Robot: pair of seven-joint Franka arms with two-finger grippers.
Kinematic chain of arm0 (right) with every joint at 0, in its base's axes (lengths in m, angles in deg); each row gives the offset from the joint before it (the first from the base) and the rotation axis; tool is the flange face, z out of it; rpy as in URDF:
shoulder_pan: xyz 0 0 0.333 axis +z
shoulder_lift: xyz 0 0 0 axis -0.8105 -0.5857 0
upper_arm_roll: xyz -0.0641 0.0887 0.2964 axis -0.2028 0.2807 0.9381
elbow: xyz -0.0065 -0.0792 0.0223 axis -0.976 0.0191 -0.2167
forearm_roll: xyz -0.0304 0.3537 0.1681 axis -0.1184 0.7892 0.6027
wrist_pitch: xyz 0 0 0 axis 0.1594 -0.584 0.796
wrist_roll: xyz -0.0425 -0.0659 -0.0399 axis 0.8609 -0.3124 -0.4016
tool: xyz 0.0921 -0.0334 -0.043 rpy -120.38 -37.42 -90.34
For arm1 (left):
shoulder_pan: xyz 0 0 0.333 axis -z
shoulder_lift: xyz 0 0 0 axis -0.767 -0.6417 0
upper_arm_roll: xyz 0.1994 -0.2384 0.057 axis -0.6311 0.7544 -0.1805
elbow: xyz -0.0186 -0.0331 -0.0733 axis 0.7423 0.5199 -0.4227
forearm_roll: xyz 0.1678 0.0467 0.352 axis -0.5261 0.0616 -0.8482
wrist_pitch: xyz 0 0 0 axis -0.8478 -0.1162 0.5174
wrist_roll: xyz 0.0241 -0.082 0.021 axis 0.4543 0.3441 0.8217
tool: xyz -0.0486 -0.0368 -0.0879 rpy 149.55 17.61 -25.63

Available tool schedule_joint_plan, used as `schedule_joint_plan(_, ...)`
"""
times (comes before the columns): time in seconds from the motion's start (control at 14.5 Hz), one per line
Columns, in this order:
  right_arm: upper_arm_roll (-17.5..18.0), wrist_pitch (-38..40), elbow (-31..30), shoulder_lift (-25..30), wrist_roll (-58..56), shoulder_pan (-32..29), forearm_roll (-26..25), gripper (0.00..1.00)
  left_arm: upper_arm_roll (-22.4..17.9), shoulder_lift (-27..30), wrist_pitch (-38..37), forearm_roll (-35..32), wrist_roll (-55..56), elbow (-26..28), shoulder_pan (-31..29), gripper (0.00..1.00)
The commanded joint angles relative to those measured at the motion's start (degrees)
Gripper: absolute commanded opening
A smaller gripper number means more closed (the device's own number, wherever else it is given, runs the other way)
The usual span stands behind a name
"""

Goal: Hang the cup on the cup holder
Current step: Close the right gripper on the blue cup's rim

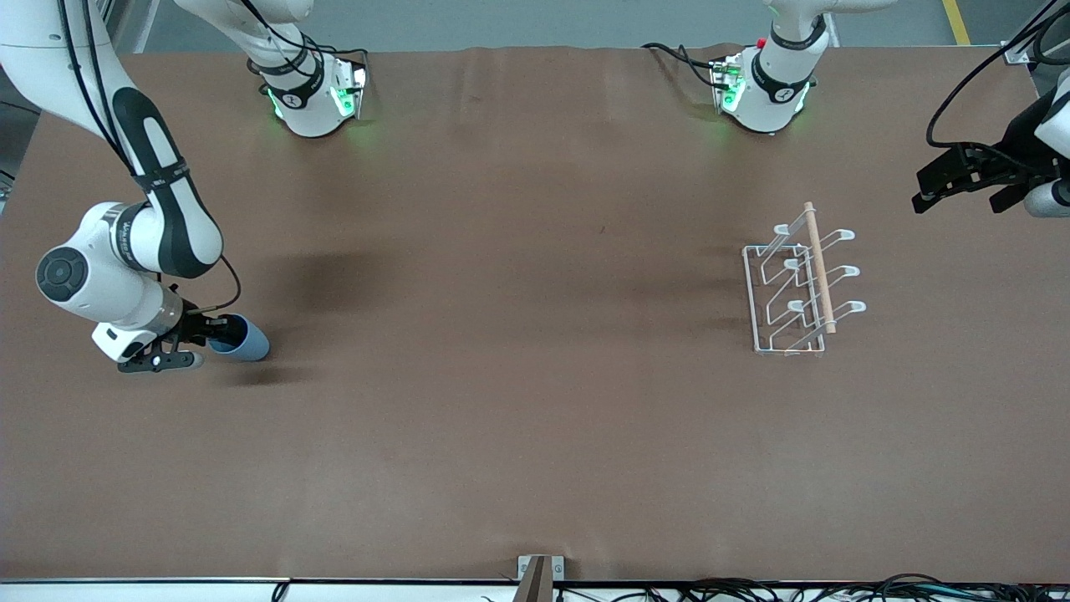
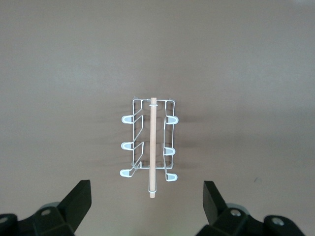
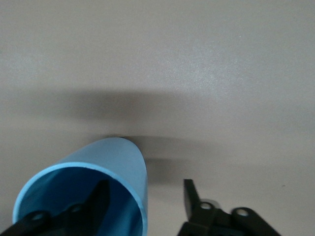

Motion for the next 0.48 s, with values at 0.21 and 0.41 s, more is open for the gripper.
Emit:
schedule_joint_plan(0.21, 0.84, 1.99, 0.57, 0.34, -1.18, -1.25, 2.53, 0.00, 0.08, 0.51, -0.36, 0.75, -0.74, 0.30, 0.15, 1.00)
schedule_joint_plan(0.41, 0.76, 6.02, 4.78, 0.51, -5.38, -1.42, 2.53, 0.00, 0.08, 0.42, -0.36, 0.75, -0.74, 0.30, 0.15, 1.00)
